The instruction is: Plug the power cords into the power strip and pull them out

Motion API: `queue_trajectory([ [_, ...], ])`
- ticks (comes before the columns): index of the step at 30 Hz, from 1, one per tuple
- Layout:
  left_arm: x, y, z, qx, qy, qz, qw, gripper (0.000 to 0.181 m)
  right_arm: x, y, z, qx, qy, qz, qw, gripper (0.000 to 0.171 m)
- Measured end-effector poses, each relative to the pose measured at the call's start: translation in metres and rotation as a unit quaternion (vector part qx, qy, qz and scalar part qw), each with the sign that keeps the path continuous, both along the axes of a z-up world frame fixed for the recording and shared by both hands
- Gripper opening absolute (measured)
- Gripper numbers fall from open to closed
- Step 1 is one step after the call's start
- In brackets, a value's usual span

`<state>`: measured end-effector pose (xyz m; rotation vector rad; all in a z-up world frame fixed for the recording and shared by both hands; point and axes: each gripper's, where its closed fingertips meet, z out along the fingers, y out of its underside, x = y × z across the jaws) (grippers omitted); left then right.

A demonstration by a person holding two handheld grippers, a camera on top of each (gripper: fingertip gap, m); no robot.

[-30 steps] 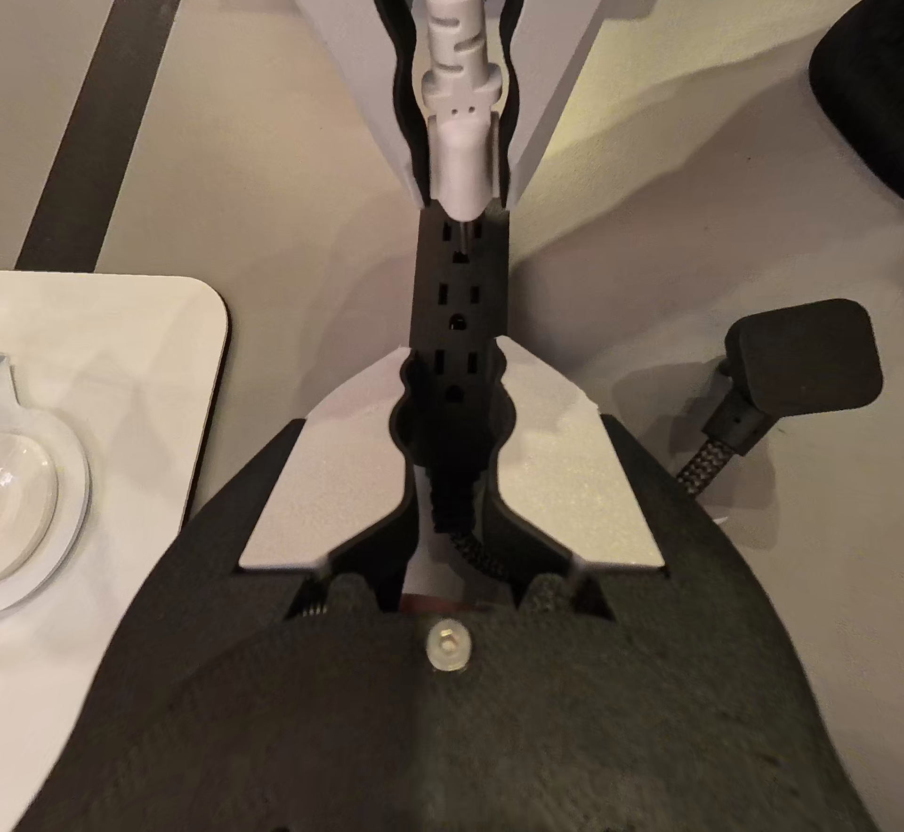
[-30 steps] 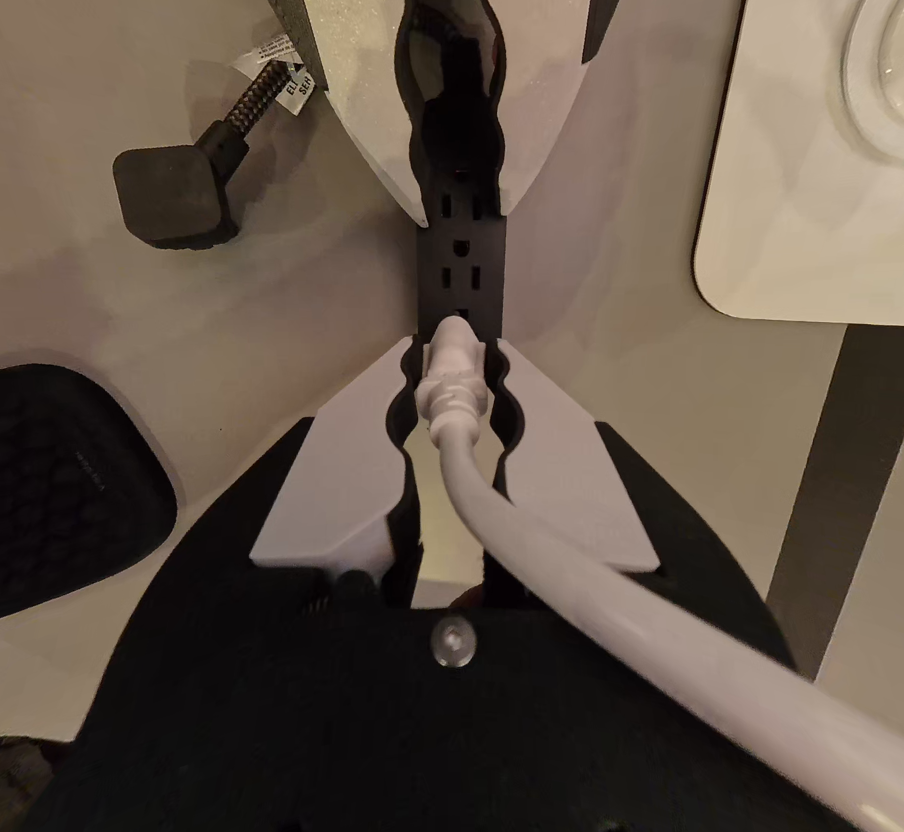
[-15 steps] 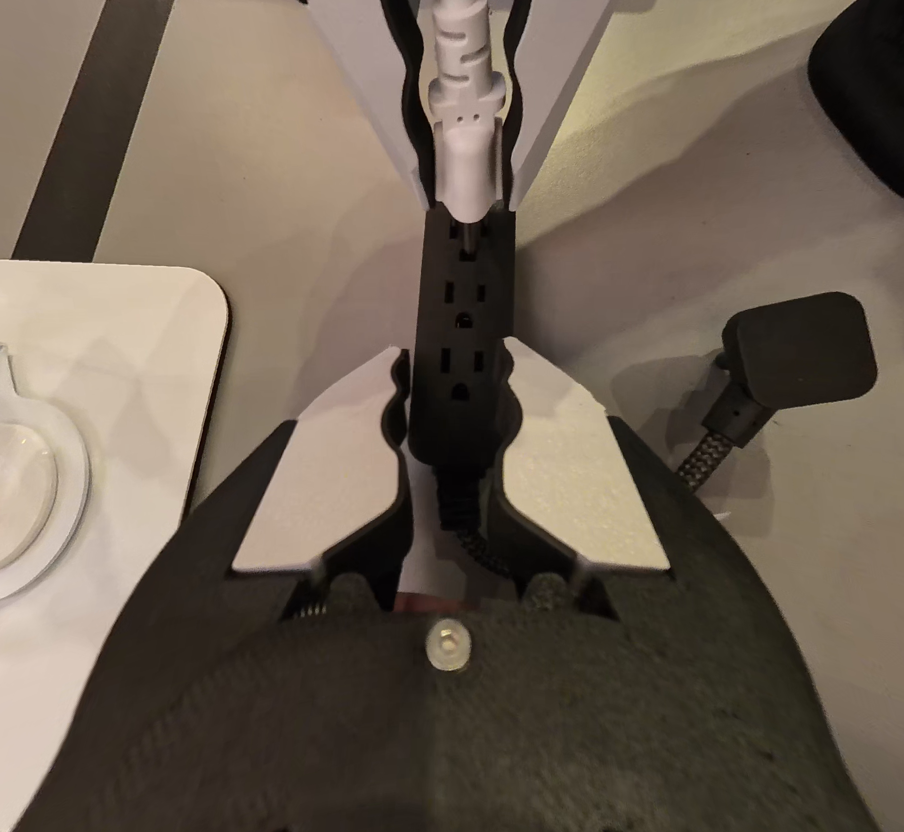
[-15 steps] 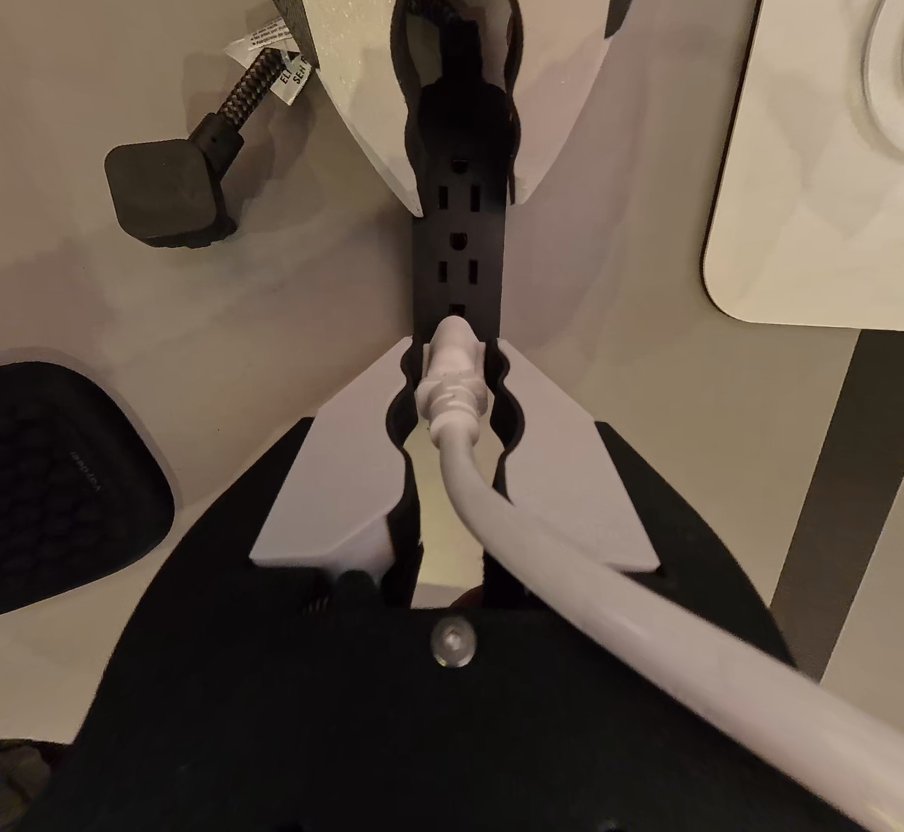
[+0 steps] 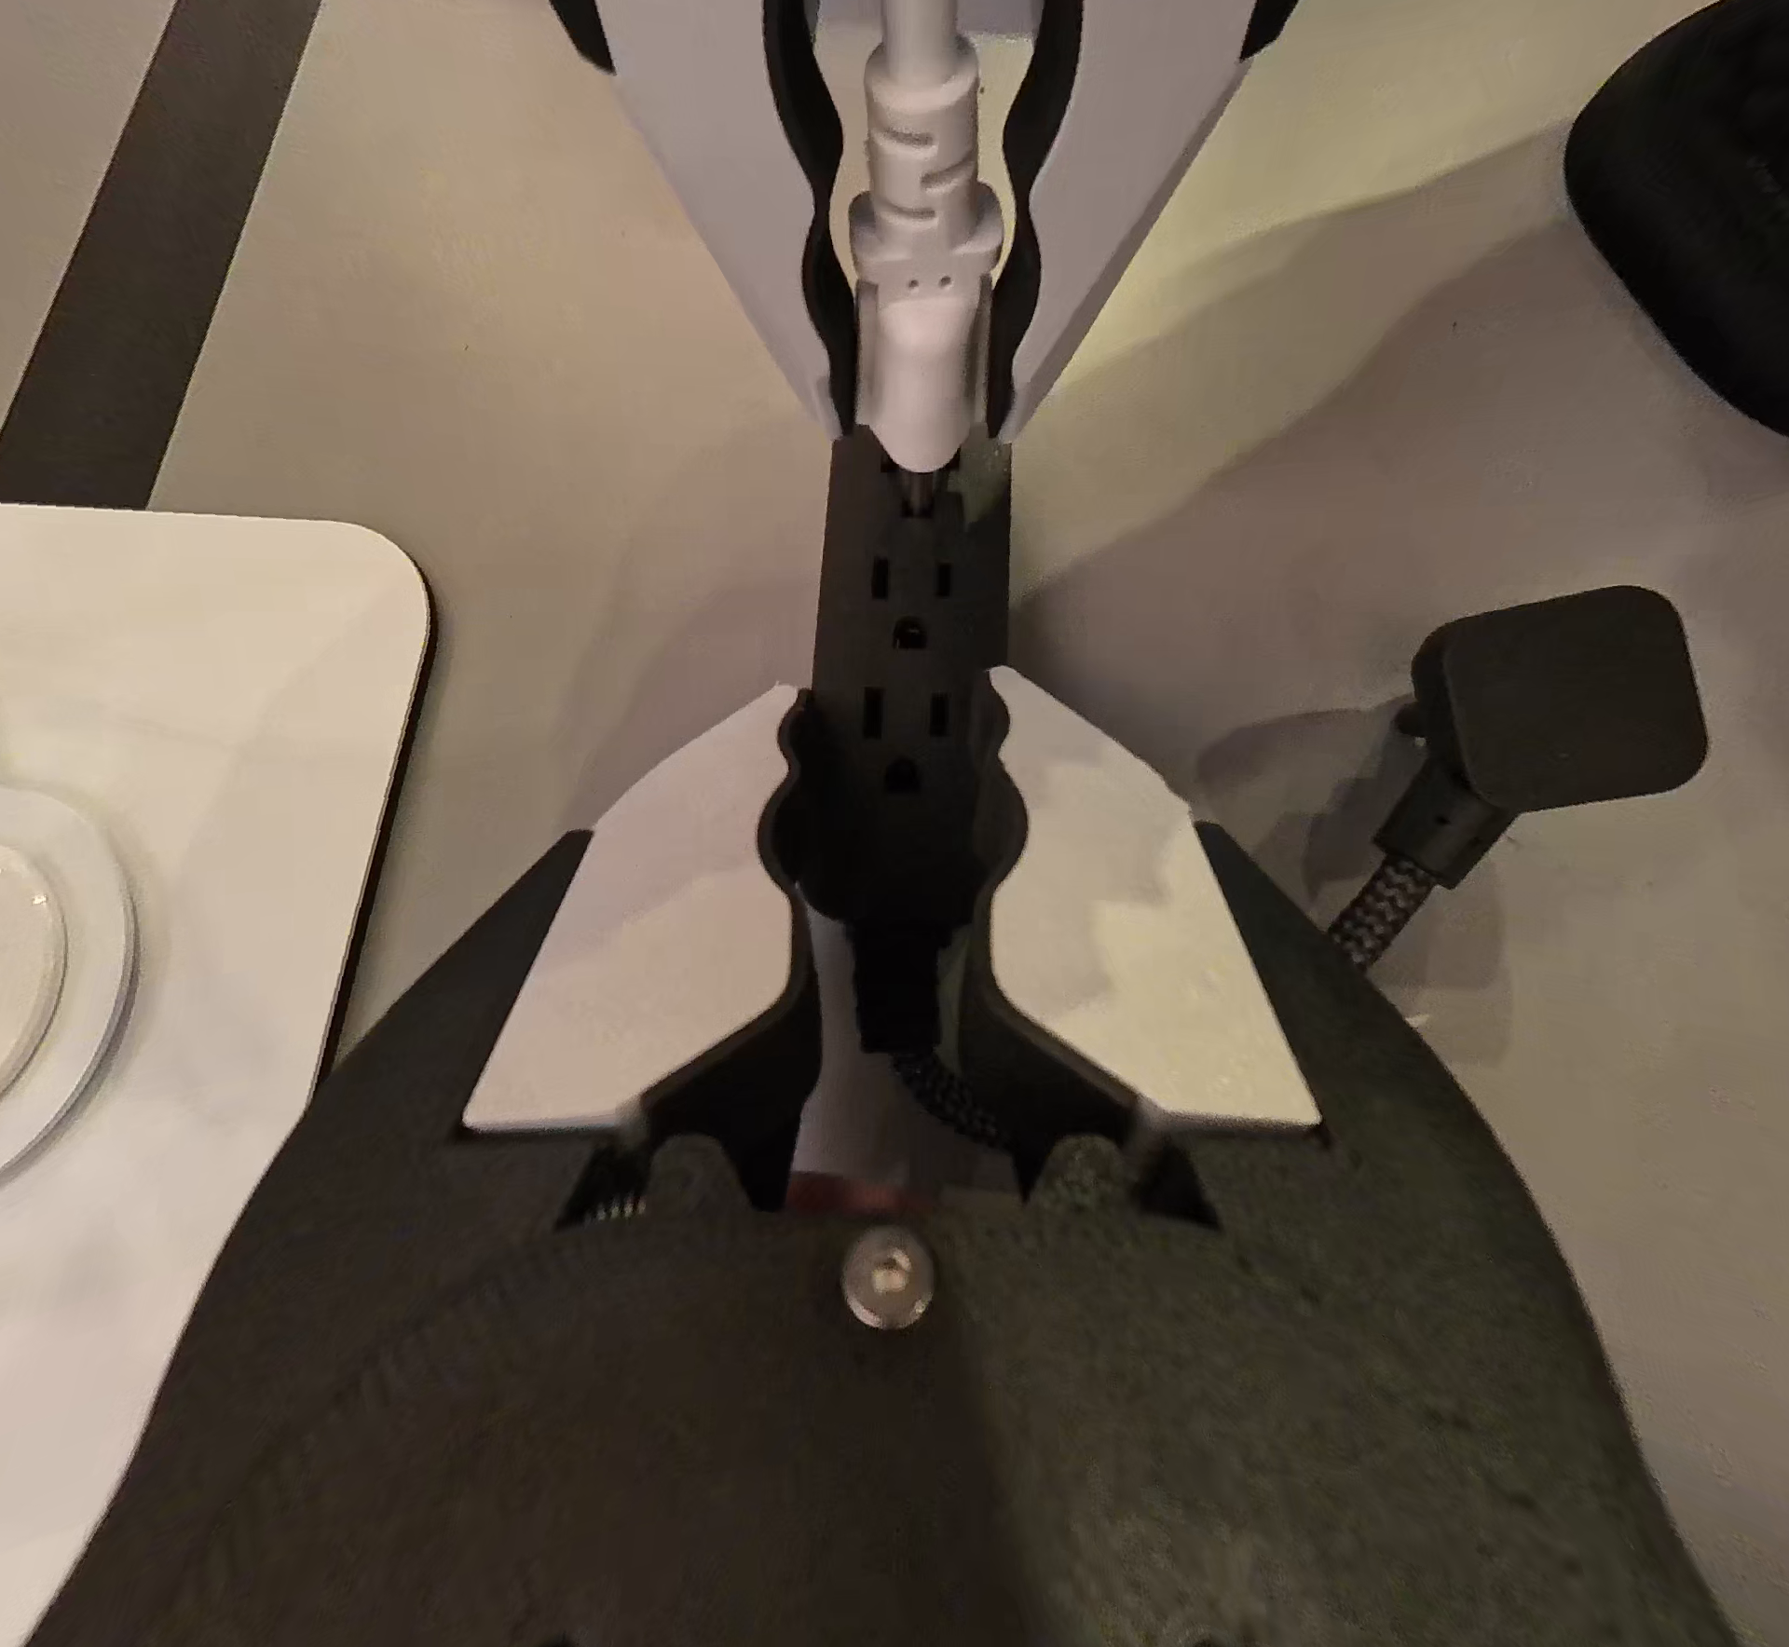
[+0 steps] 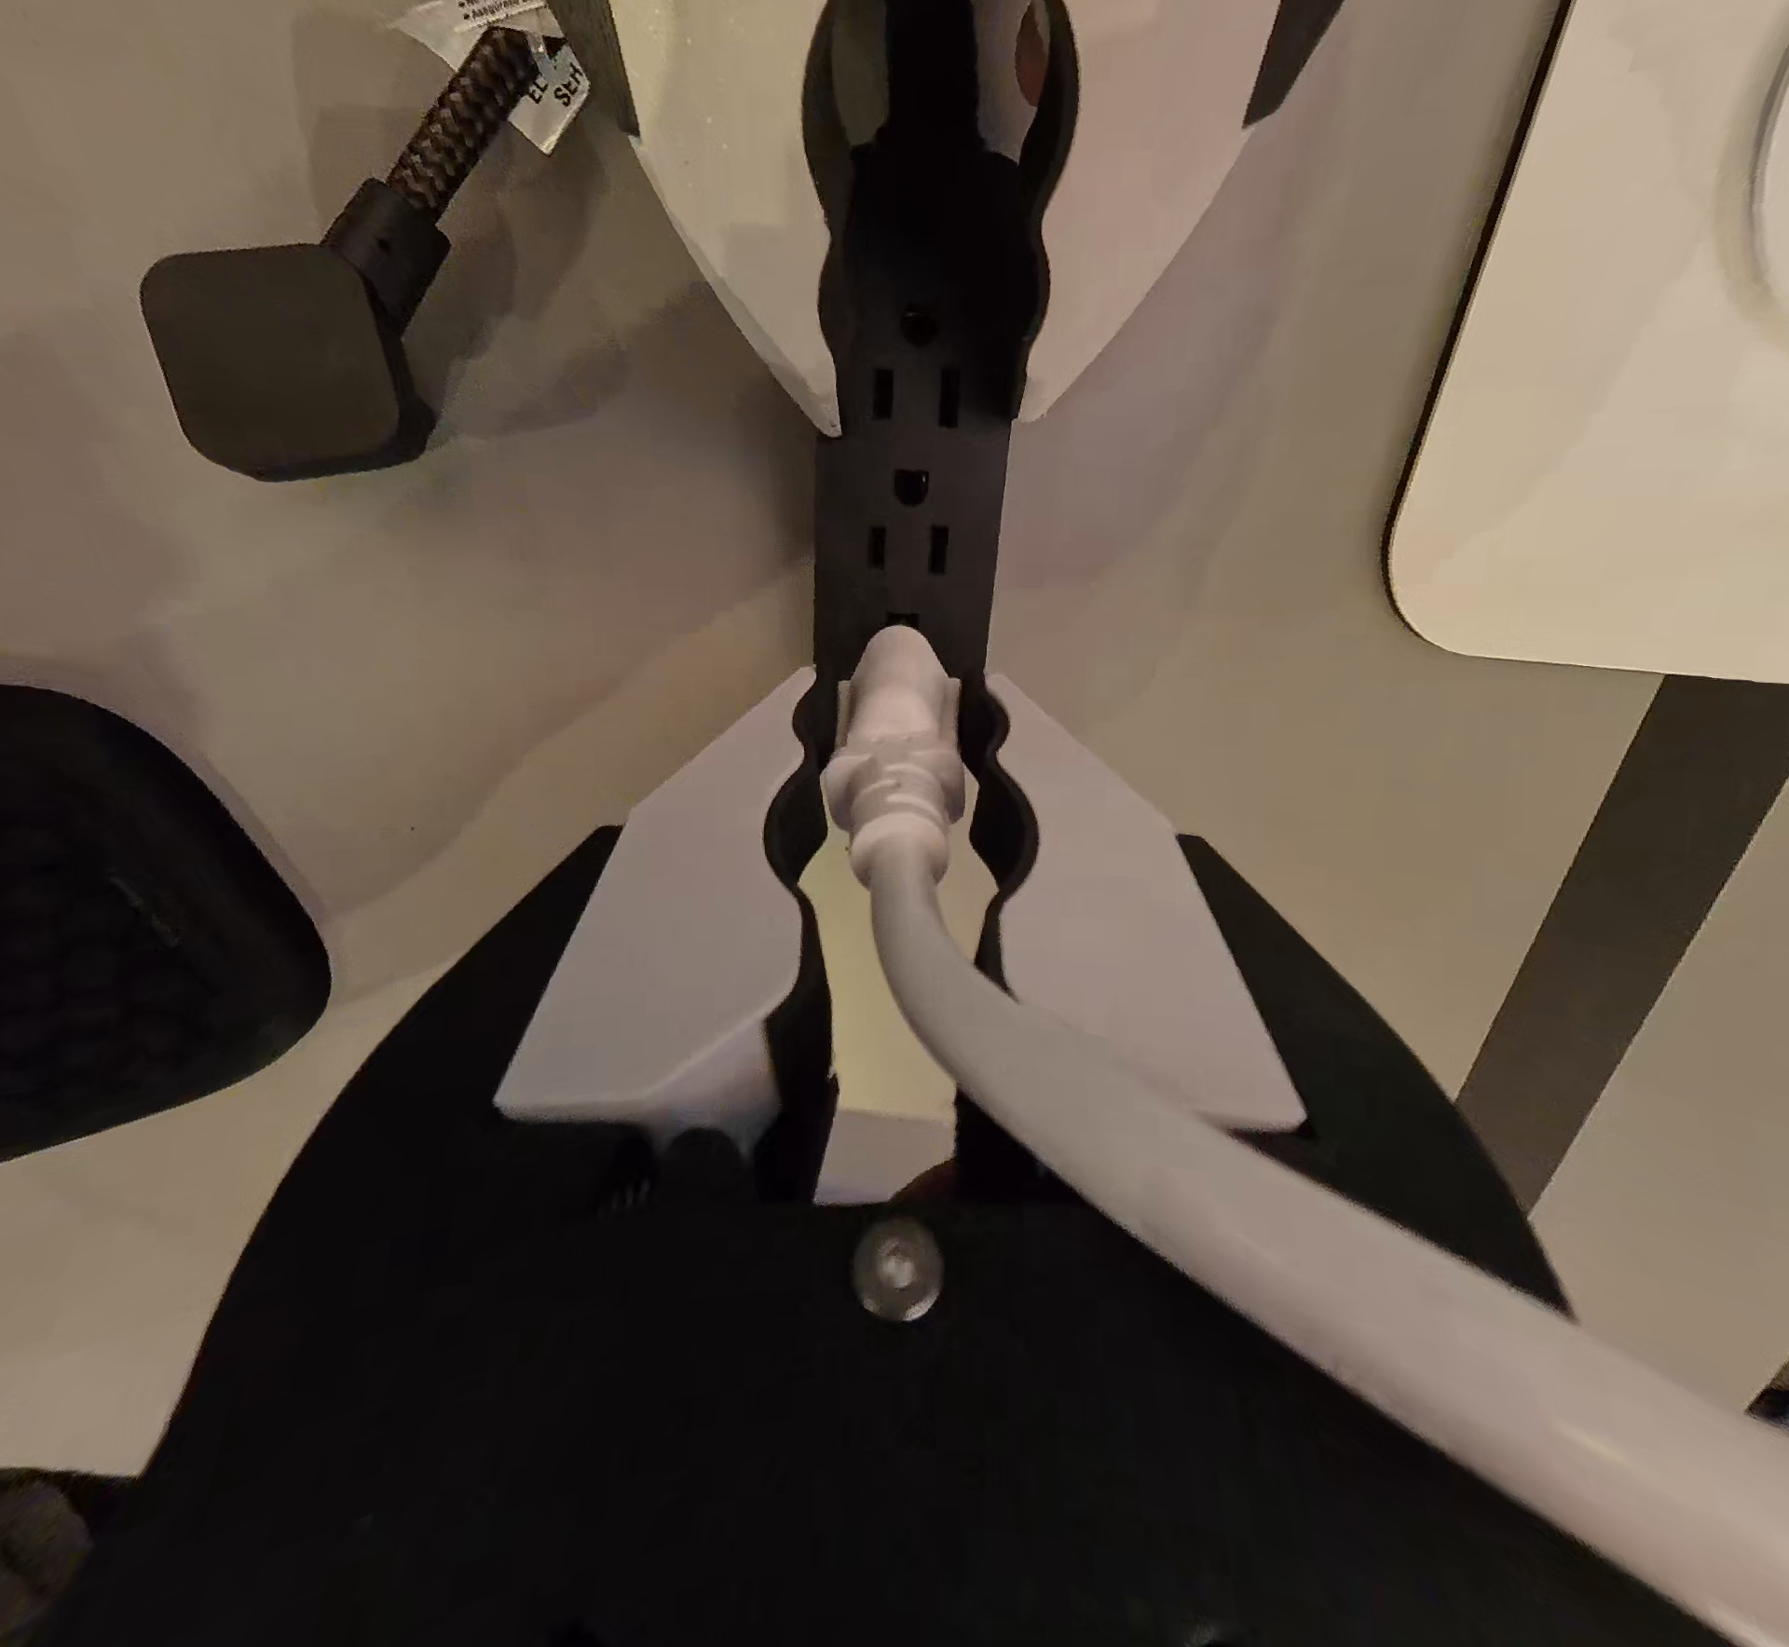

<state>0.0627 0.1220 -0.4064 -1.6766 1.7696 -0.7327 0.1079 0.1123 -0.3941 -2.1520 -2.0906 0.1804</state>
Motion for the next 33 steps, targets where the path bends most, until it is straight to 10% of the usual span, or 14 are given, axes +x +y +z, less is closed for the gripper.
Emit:
queue_trajectory([
  [33, -0.005, -0.005, -0.022, -0.003, 0.055, -0.014, 0.998, 0.044, -0.001, -0.001, -0.005, 0.024, -0.011, -0.003, 1.000, 0.024],
])
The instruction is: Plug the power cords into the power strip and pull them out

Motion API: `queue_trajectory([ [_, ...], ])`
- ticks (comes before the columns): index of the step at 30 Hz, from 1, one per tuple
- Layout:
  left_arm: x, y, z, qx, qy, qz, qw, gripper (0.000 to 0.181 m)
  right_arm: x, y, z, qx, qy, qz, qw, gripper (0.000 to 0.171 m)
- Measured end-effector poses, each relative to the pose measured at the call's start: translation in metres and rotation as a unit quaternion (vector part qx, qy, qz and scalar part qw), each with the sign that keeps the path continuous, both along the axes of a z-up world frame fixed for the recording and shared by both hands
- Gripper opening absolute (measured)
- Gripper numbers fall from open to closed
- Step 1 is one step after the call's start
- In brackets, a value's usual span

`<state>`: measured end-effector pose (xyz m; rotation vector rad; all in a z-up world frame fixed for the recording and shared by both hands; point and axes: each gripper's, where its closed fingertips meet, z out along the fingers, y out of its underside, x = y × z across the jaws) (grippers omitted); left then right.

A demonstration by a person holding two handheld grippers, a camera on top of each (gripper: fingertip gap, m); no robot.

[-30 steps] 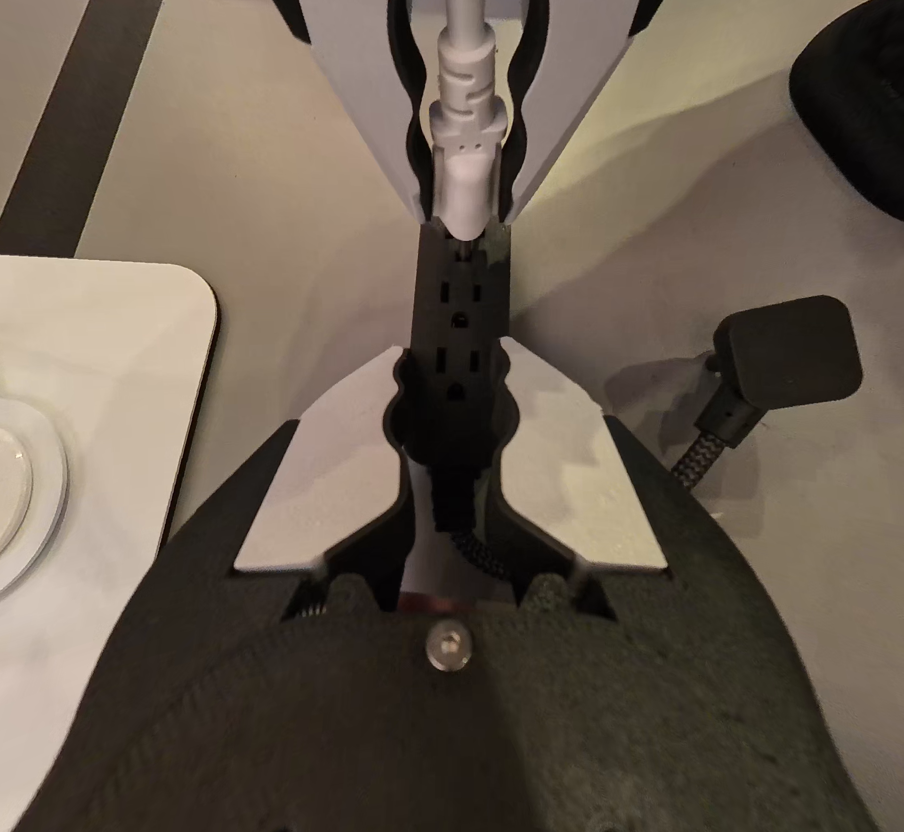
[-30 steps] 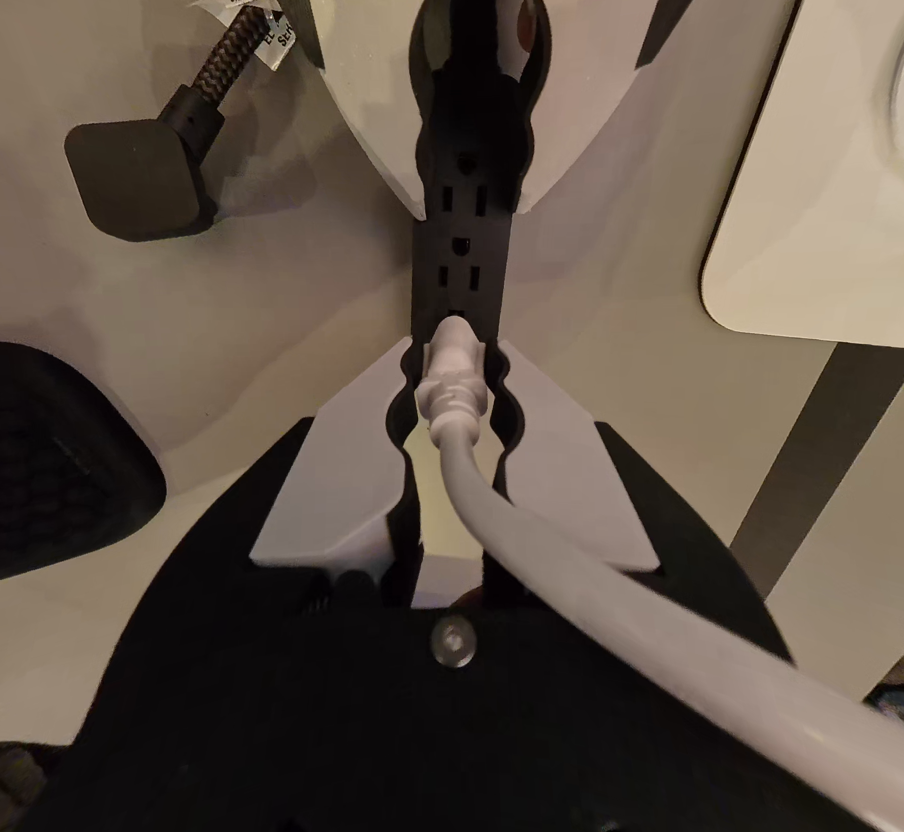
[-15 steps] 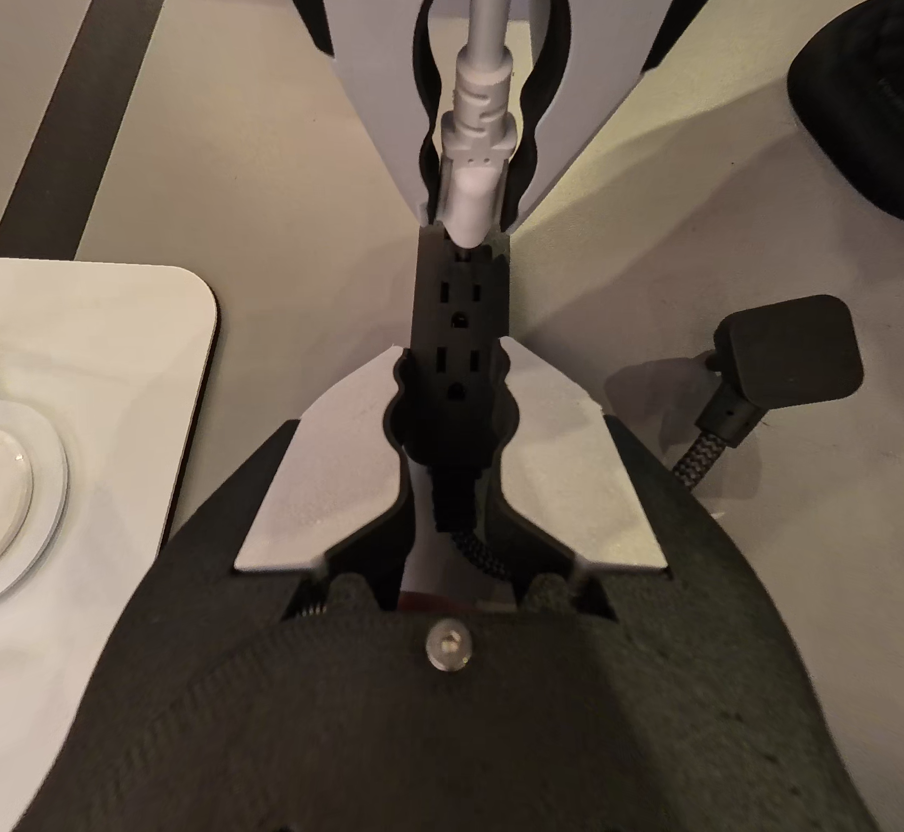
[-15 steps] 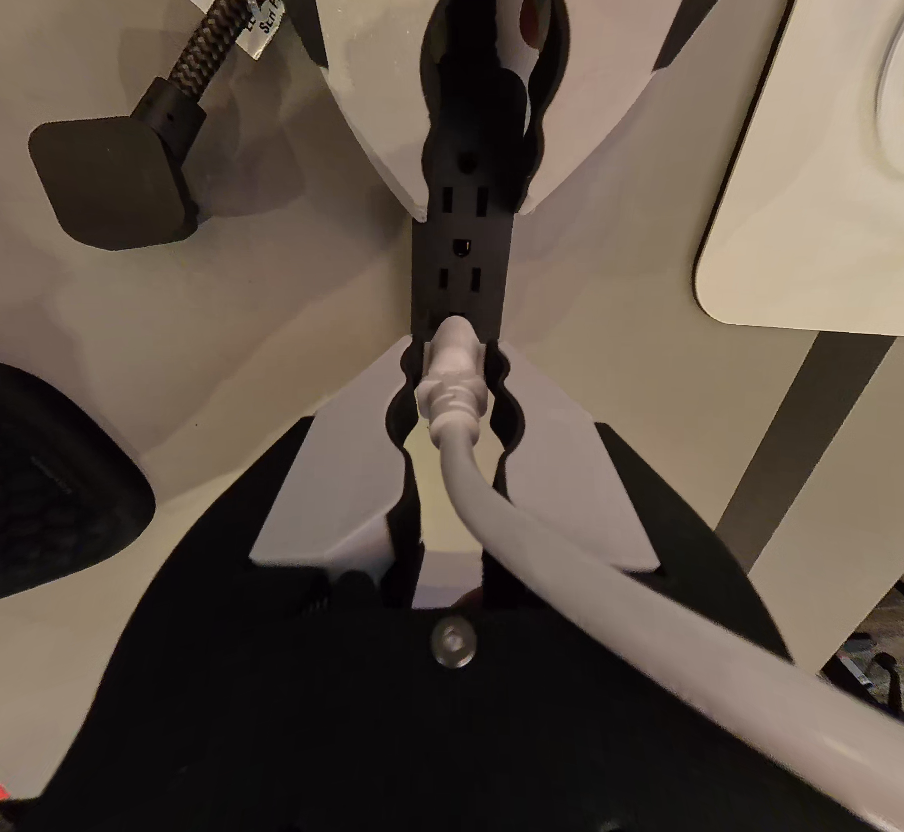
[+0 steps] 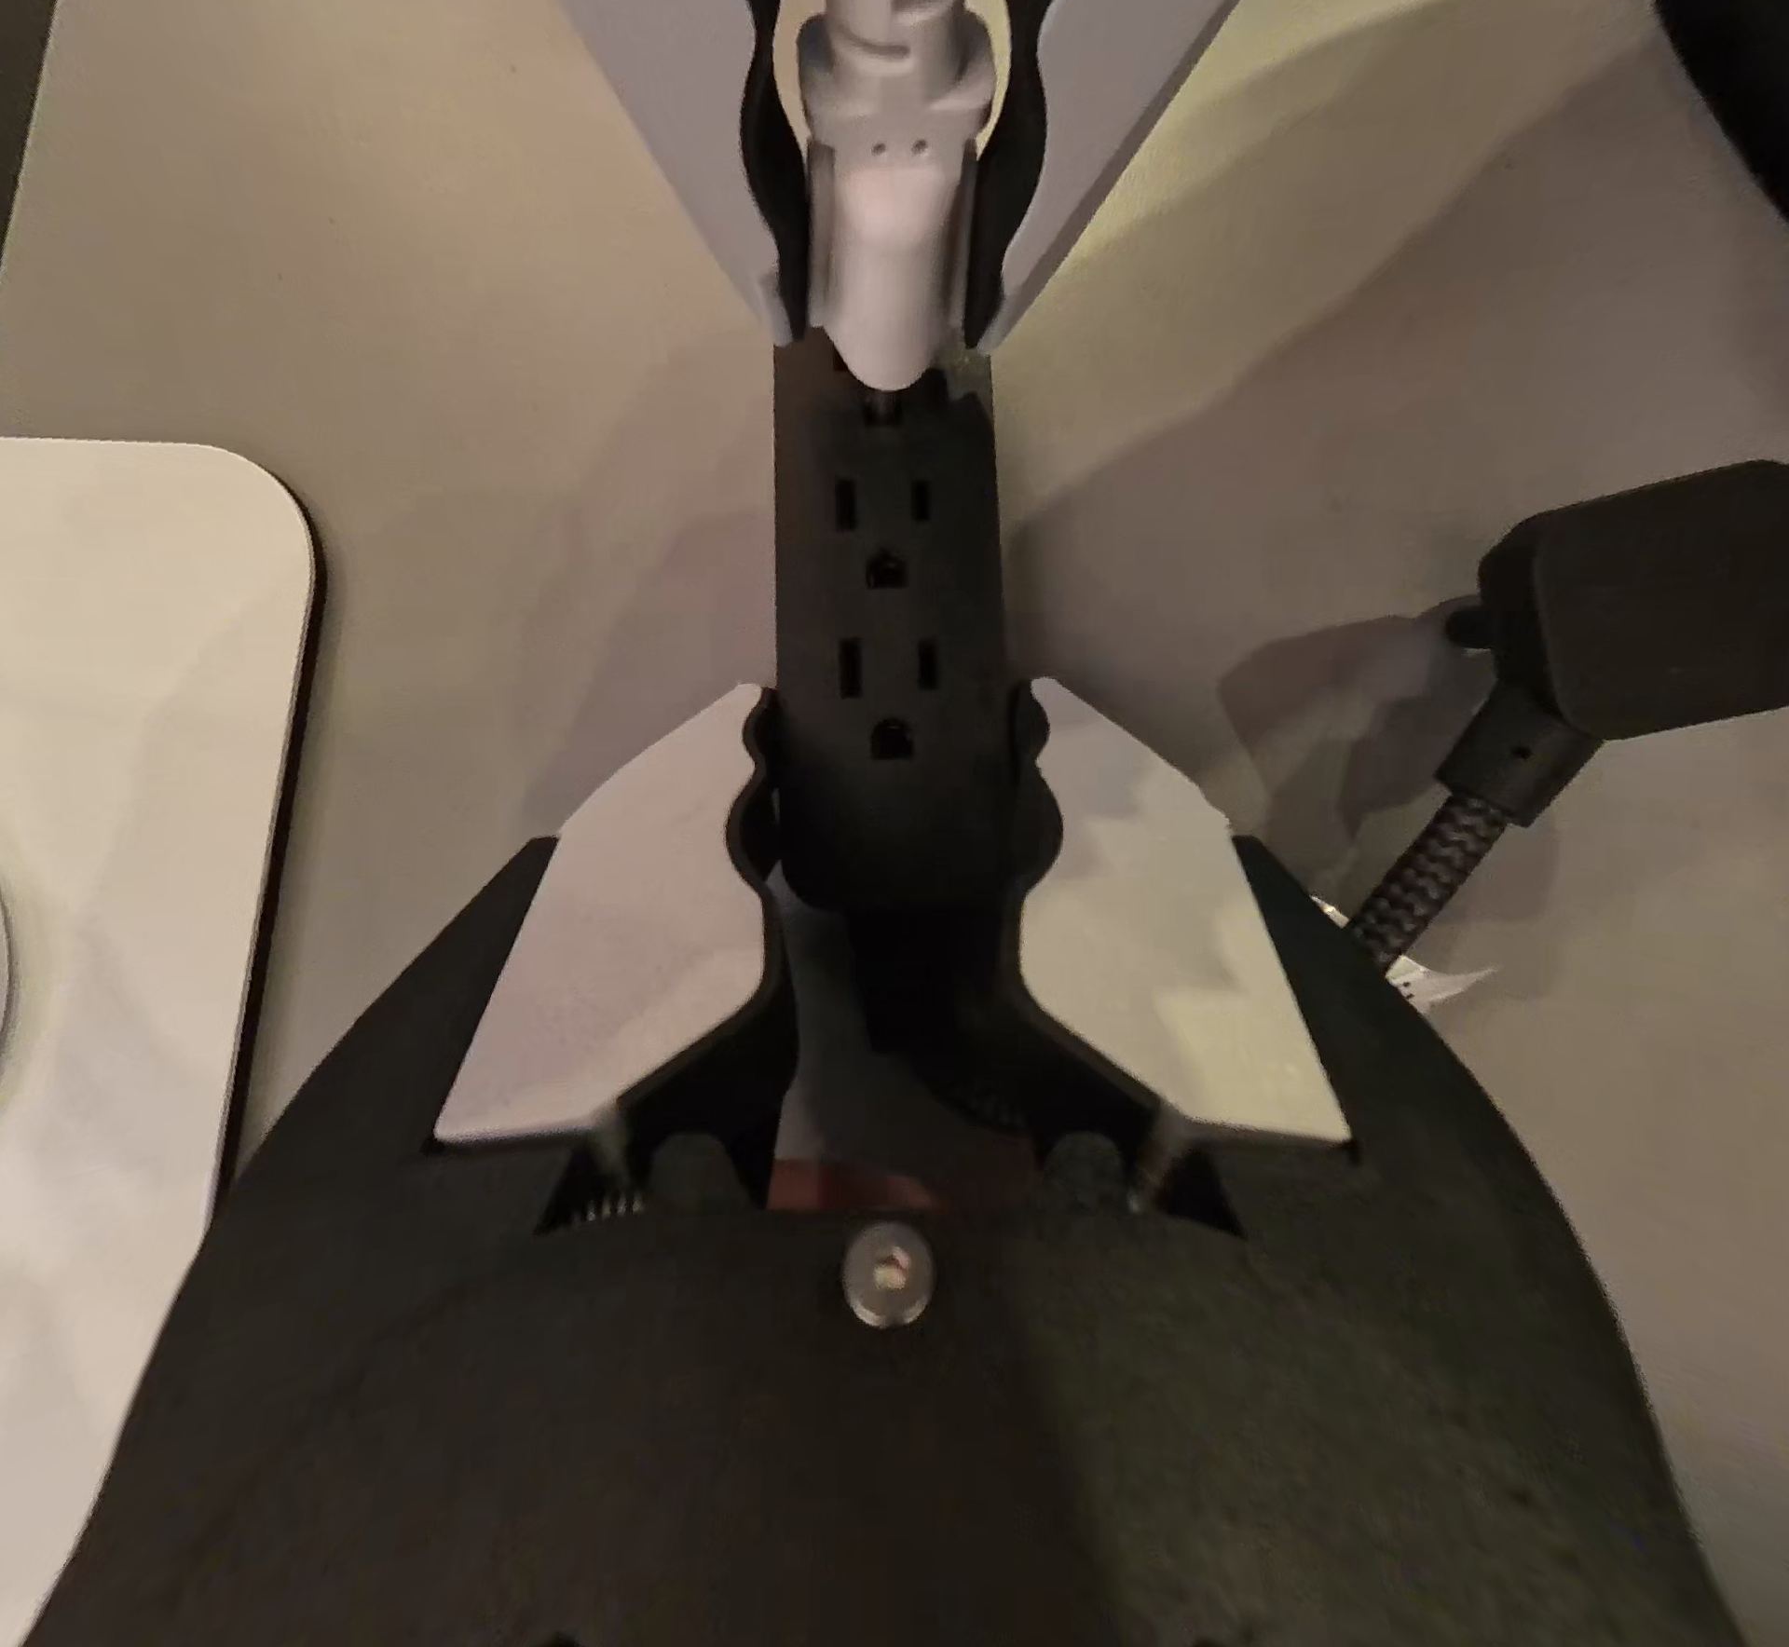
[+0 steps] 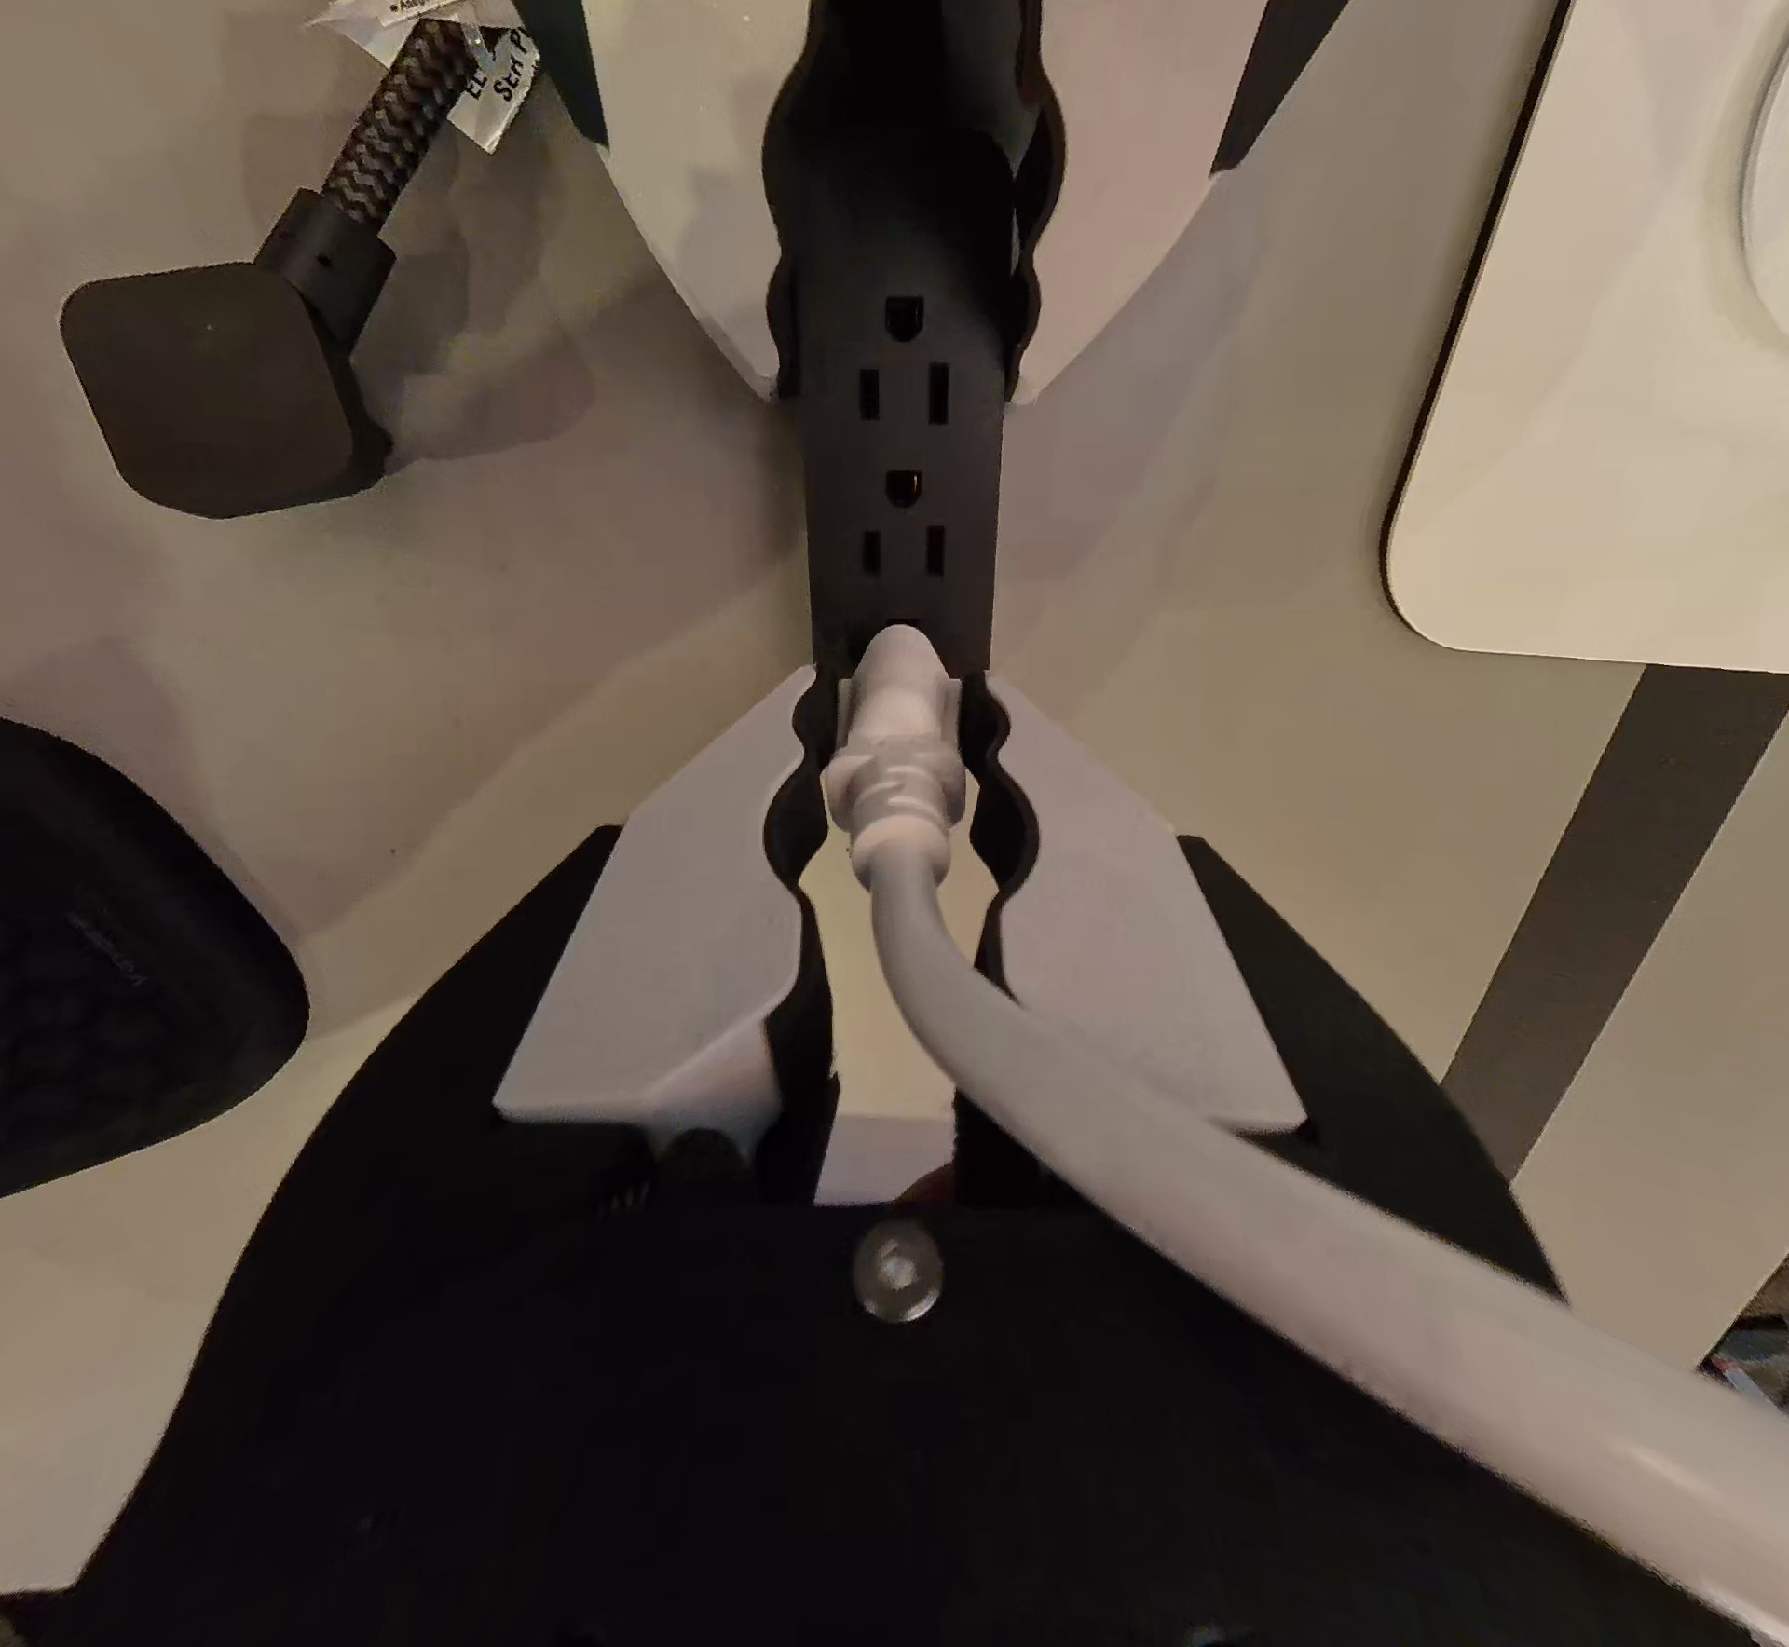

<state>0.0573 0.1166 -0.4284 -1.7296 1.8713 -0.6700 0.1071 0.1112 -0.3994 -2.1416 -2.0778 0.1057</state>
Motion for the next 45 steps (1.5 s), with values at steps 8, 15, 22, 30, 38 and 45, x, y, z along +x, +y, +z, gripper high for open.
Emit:
queue_trajectory([
  [8, 0.009, 0.000, 0.016, -0.008, -0.043, 0.006, 0.999, 0.039, 0.000, 0.000, 0.000, -0.007, 0.007, -0.001, 1.000, 0.024],
  [15, 0.008, 0.000, 0.014, -0.009, -0.036, 0.011, 0.999, 0.041, 0.000, 0.001, 0.000, -0.004, 0.000, 0.001, 1.000, 0.024],
  [22, 0.008, 0.000, 0.014, -0.010, -0.042, 0.014, 0.999, 0.041, -0.001, 0.001, 0.000, 0.029, -0.013, 0.009, 0.999, 0.023],
  [30, 0.008, 0.000, 0.014, -0.010, -0.043, 0.013, 0.999, 0.041, -0.001, 0.001, 0.000, 0.044, -0.017, 0.016, 0.999, 0.023],
  [38, 0.009, 0.000, 0.014, -0.010, -0.053, 0.011, 0.998, 0.041, -0.001, 0.001, 0.000, 0.008, 0.010, 0.013, 1.000, 0.023],
  [45, 0.009, 0.000, 0.014, -0.008, -0.056, 0.008, 0.998, 0.041, -0.001, 0.001, -0.003, -0.044, 0.018, 0.009, 0.999, 0.023],
])
